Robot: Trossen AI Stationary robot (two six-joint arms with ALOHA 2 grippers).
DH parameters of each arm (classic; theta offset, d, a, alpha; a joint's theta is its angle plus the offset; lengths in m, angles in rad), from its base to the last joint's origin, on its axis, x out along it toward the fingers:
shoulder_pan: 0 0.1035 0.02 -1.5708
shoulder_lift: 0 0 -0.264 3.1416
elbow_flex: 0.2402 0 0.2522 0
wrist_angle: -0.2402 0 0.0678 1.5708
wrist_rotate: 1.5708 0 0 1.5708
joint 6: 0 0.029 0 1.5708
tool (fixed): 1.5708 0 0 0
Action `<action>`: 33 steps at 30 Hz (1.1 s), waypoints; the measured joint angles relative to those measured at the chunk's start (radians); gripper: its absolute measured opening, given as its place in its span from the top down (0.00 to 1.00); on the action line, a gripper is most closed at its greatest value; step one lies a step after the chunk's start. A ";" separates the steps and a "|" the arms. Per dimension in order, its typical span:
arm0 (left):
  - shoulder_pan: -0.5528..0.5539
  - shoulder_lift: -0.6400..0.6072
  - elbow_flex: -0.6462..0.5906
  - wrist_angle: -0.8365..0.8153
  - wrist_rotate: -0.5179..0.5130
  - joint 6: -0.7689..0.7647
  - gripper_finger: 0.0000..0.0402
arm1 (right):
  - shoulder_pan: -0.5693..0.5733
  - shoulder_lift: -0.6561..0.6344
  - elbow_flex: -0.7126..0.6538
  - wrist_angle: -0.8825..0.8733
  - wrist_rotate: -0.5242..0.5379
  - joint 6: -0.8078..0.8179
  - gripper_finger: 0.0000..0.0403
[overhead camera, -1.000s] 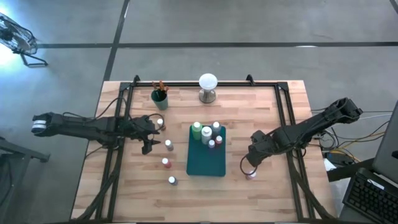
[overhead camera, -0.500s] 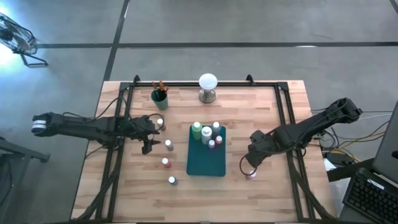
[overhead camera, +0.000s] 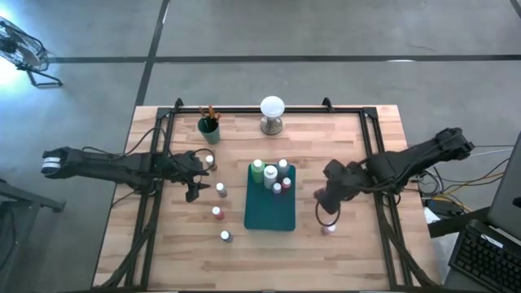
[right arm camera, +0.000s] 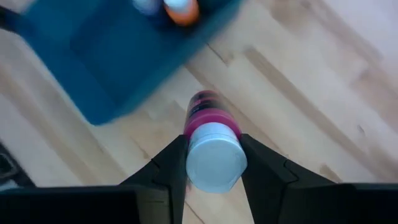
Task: Pick & Place Paint Supplies
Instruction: Put the pink paint bottle into the blue bin
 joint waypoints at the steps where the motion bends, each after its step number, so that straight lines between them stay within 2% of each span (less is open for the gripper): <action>1: 0.000 0.000 0.000 0.000 0.000 0.000 0.42 | -0.003 0.007 0.024 0.002 0.011 -0.016 0.72; 6: 0.000 0.000 0.000 0.000 0.000 0.000 0.42 | -0.027 0.090 0.154 -0.009 0.016 -0.133 0.72; 12: 0.000 0.000 0.000 0.001 0.000 0.000 0.42 | -0.067 0.264 0.316 -0.055 0.001 -0.274 0.71; 19: 0.000 0.000 0.000 0.000 0.000 0.000 0.42 | -0.119 0.461 0.446 -0.084 -0.053 -0.388 0.72; 26: 0.000 0.000 0.000 0.000 0.000 0.000 0.42 | -0.152 0.593 0.531 -0.073 -0.112 -0.468 0.70; 33: 0.000 0.000 0.000 0.001 0.000 0.000 0.42 | -0.165 0.631 0.518 -0.016 -0.132 -0.487 0.71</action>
